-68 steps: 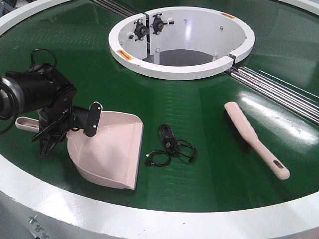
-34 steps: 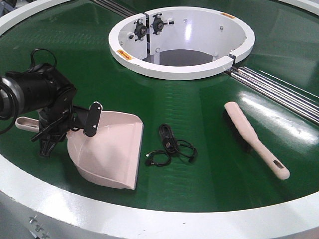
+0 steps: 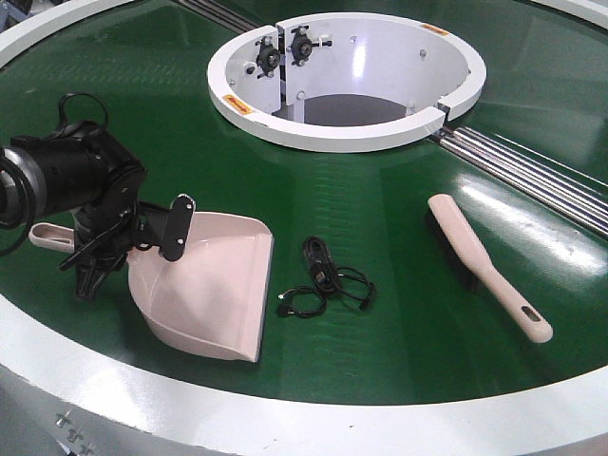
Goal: Clean and inspect green conveyor with broom and dustpan
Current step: 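Lift and angle the dustpan toward the black cable with the left gripper, then reach the right gripper to the pink brush handle and grasp it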
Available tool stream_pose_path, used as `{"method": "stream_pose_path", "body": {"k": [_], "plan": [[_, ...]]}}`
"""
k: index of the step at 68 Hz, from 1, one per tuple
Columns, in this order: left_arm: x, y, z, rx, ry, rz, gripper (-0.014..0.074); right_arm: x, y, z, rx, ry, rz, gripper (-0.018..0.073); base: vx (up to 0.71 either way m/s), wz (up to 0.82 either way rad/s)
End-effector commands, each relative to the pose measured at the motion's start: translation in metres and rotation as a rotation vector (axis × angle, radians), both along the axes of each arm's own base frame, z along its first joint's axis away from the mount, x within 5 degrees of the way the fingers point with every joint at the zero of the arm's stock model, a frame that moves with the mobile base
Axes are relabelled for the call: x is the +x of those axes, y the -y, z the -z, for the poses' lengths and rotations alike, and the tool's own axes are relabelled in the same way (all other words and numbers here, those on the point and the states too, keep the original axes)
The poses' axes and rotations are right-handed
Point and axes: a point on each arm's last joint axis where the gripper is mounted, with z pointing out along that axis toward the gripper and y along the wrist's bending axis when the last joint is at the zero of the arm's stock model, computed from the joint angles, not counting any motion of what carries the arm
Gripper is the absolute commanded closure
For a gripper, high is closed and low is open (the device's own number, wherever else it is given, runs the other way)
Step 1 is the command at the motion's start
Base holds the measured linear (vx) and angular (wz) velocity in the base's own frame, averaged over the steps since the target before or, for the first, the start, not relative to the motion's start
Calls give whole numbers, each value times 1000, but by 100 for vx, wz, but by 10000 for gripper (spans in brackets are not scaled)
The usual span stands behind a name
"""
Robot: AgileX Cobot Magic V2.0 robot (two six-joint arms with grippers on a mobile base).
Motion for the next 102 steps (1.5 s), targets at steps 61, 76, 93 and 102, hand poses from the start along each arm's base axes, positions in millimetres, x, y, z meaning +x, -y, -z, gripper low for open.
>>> {"method": "stream_pose_path", "body": {"k": [61,76,93,102], "plan": [[0,0,-27,-7,77,5,603,87,-5,-71,10,-550,-1,316,0,0],[0,0,-27,-7,77,5,603,104,-6,-71,-25,-619,-7,3,0,0],[0,0,-27,-7,77,5,603,147,-9,-92,-68,-737,-21,-8,0,0],[0,0,-27,-7,77,5,603,179,-14,-97,-82,-876,-36,10,0,0]]}}
